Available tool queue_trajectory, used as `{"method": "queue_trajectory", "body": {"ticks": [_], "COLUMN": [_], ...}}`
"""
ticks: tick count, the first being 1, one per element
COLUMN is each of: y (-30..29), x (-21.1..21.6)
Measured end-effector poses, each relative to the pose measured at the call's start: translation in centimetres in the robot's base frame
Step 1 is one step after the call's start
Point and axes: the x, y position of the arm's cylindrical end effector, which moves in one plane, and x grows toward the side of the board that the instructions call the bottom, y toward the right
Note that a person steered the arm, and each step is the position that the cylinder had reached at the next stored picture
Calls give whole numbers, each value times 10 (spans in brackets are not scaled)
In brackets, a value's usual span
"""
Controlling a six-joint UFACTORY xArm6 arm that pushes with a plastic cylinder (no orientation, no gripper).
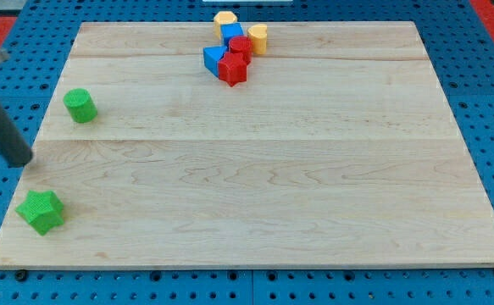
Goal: Move the green star towards the bottom right of the board
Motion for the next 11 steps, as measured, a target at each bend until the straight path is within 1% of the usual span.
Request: {"method": "queue_trajectory", "body": {"ticks": [1,2,3,6,8,9,10,11], "y": [0,20,64,199,319,328,360,401], "x": [30,63,84,85,83,67,66,76]}}
